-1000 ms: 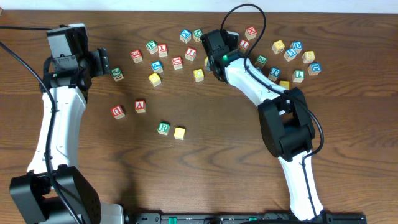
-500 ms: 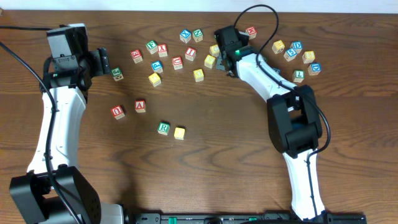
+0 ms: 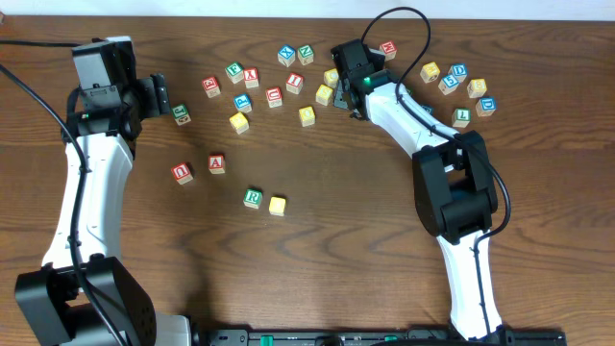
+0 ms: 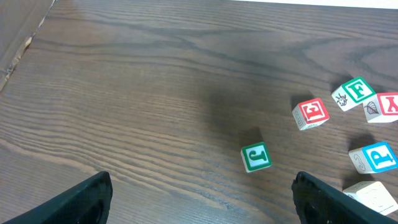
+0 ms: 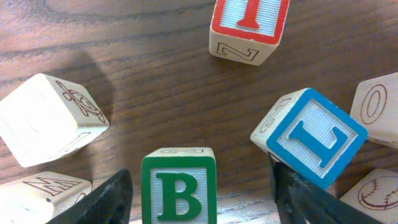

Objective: Spell out ROBOT

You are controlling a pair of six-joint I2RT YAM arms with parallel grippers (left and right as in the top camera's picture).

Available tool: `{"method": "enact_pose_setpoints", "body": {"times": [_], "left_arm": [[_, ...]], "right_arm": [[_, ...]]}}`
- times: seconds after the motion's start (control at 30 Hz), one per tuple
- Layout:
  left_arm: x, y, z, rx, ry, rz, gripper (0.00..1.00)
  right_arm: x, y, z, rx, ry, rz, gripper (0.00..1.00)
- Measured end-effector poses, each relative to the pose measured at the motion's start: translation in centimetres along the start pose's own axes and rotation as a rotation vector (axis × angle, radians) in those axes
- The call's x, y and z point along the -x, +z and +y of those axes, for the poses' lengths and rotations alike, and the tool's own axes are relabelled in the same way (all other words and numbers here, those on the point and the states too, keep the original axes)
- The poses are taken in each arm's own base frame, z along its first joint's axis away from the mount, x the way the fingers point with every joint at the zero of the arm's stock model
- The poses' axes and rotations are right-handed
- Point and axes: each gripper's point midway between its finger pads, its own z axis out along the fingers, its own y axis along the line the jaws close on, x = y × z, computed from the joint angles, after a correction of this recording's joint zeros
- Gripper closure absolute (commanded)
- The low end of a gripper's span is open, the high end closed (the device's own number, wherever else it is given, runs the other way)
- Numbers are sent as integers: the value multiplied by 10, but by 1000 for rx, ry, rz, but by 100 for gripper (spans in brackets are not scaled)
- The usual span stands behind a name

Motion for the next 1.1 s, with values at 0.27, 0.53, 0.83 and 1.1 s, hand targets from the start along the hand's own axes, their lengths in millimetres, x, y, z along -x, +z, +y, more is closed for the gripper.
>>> {"method": "enact_pose_setpoints", "body": {"times": [0.27,0.53,0.83,1.1], "left_arm": [[0,0,0,0,0,0,9],[0,0,0,0,0,0,9],[0,0,0,0,0,0,9],[0,0,0,0,0,0,9]], "right_arm": [[-1,0,1,0,-63,1,3],[-2,-4,4,2,-97,5,1],[3,-8,8,11,-100,1,1],[3,-18,16,35,-141,31,1]]}}
